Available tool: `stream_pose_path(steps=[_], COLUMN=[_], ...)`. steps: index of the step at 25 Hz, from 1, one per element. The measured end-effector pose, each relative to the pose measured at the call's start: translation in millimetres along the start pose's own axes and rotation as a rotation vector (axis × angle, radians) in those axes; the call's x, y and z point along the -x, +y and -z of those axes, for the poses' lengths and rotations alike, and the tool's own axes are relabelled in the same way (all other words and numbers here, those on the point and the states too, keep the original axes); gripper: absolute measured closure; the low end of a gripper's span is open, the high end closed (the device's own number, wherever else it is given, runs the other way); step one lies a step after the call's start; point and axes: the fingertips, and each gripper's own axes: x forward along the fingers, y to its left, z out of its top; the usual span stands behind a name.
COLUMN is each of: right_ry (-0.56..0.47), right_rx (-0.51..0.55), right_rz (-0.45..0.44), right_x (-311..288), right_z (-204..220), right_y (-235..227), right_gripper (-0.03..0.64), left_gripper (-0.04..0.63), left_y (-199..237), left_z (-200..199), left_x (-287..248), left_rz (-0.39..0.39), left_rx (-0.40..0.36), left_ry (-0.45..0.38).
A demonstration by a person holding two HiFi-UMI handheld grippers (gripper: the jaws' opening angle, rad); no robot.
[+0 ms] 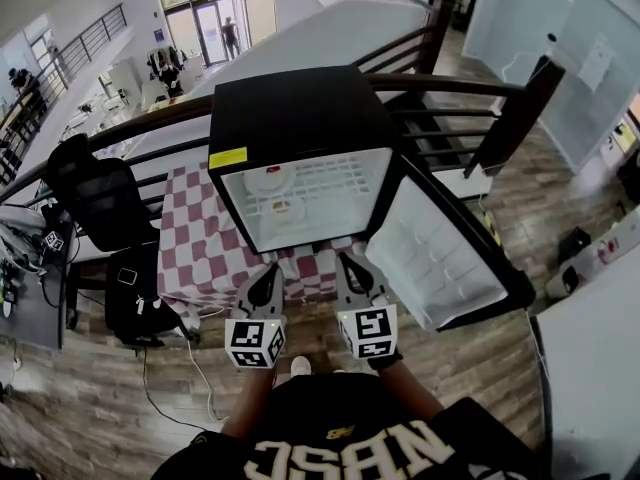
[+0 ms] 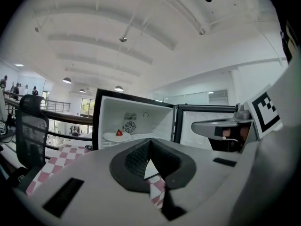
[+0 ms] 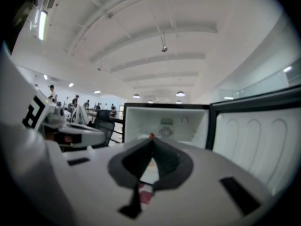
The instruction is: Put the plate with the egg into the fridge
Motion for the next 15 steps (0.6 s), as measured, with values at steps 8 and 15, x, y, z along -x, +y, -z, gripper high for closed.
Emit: stream_pose_path(steps=[8, 15], right_ry=[0.034, 0.045], right_rx=[-0.022, -0.053], right_rz=[-0.04, -0.038], right_x=[42.2, 71.6], right_z=[23.1, 33.4], right_y=[-4.8, -15.5], right_gripper=[0.595, 0.595], left_gripper=[0.577, 0.577], left_y=[-14.6, -35.5], left_z=[4.1, 8.4], left_x=[32.6, 51.4], left_rz=[-0.094, -0.123], left_rx=[0.013, 0.015], left_ry=[-0.007, 0.009])
